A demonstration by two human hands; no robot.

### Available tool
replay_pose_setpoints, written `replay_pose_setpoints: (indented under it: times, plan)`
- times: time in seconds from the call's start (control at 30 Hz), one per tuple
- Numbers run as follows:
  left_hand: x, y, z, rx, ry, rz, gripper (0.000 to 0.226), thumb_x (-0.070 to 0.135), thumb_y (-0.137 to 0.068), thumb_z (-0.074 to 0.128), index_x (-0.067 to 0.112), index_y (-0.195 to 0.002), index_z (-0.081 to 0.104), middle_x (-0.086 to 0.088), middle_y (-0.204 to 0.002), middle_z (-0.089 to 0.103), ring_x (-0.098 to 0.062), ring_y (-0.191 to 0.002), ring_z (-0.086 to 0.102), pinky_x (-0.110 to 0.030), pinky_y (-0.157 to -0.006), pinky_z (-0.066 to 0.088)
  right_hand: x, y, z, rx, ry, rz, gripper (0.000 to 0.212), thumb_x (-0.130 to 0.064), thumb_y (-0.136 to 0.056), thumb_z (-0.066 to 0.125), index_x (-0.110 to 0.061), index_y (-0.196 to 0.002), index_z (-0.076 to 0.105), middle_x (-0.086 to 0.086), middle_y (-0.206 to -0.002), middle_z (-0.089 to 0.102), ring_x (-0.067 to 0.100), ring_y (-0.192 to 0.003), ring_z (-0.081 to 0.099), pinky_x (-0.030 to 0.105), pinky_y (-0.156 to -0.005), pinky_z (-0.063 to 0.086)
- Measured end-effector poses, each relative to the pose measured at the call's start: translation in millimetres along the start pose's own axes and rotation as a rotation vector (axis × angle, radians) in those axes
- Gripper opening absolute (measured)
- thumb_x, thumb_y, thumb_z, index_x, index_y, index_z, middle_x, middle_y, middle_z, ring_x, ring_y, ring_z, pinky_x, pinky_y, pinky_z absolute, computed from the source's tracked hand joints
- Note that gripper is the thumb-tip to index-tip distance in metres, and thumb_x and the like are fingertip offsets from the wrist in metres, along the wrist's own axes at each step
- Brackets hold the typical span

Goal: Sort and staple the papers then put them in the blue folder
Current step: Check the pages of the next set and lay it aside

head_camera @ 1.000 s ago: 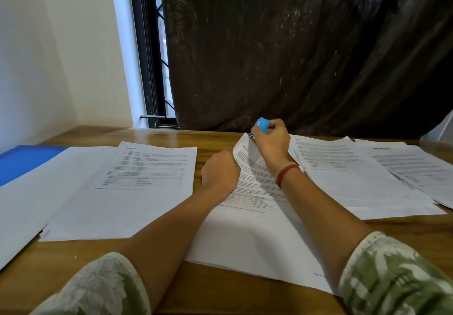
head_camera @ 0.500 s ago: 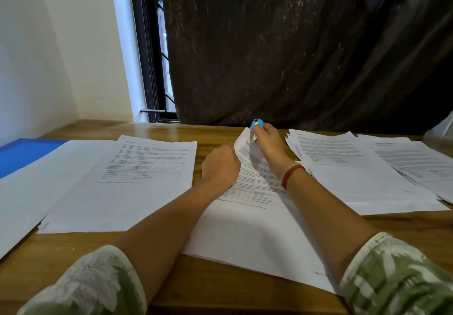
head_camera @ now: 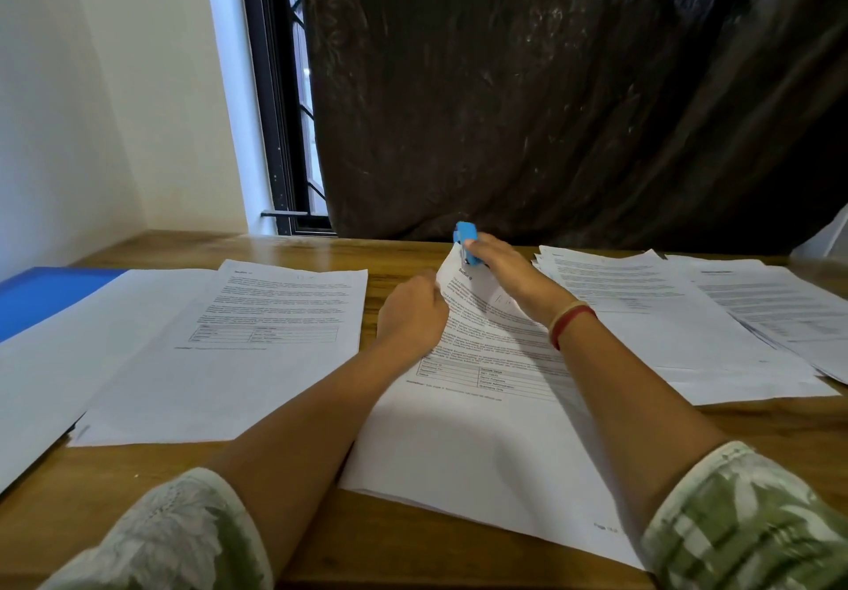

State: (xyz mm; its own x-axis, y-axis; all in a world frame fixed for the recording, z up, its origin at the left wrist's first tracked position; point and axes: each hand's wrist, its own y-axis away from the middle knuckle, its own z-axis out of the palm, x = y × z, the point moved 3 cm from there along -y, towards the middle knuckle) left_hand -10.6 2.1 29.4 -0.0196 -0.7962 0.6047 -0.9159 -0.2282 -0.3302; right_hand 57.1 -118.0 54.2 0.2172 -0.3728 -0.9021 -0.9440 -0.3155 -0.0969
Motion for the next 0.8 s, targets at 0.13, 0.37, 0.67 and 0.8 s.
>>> replay_pose_setpoints:
  times: [0.13, 0.37, 0.67, 0.8]
  plan:
    - [1.5, 0.5, 1.4, -0.015, 0.003, 0.005, 0.021, 0.032, -0.100, 0.047, 0.016, -0.111, 0.055, 0.001, -0.102, 0.061, -0.016, -0.087, 0.061, -0.029, -0.078, 0.056, 6.0, -1.1, -6.3, -0.034, -0.003, -0.044, 0.035, -0.050, -0.092, 0.056, -0.020, -0.106, 0.068, -0.001, -0.095, 0.070, 0.018, -0.093, 0.064, 0.036, -0.092, 0.045]
    - [-0.5, -0.9, 3.9, -0.012, 0.037, 0.000, 0.020, 0.032, -0.100, 0.046, 0.017, -0.110, 0.054, 0.007, -0.094, 0.055, -0.015, -0.084, 0.061, -0.028, -0.075, 0.054, 7.8, 0.1, -6.5, -0.040, -0.062, -0.082, 0.028, -0.046, -0.092, 0.059, -0.022, -0.093, 0.071, -0.004, -0.083, 0.072, 0.013, -0.080, 0.064, 0.029, -0.081, 0.044]
    - [-4.4, -3.7, 6.4, -0.022, 0.076, -0.011, 0.020, 0.032, -0.101, 0.045, 0.017, -0.110, 0.054, 0.003, -0.101, 0.060, -0.017, -0.085, 0.063, -0.027, -0.075, 0.053, 8.5, -2.4, -6.3, -0.004, -0.026, -0.037, 0.037, -0.051, -0.091, 0.057, -0.020, -0.106, 0.069, 0.000, -0.094, 0.072, 0.018, -0.089, 0.065, 0.033, -0.083, 0.046]
    - [-6.7, -4.7, 8.6, -0.019, 0.122, -0.024, 0.017, 0.031, -0.101, 0.044, 0.019, -0.106, 0.054, 0.001, -0.103, 0.063, -0.018, -0.084, 0.064, -0.030, -0.074, 0.054, 9.3, -4.2, -4.4, -0.022, -0.055, -0.057, 0.036, -0.049, -0.090, 0.060, -0.017, -0.106, 0.069, 0.003, -0.096, 0.072, 0.021, -0.091, 0.065, 0.039, -0.093, 0.047]
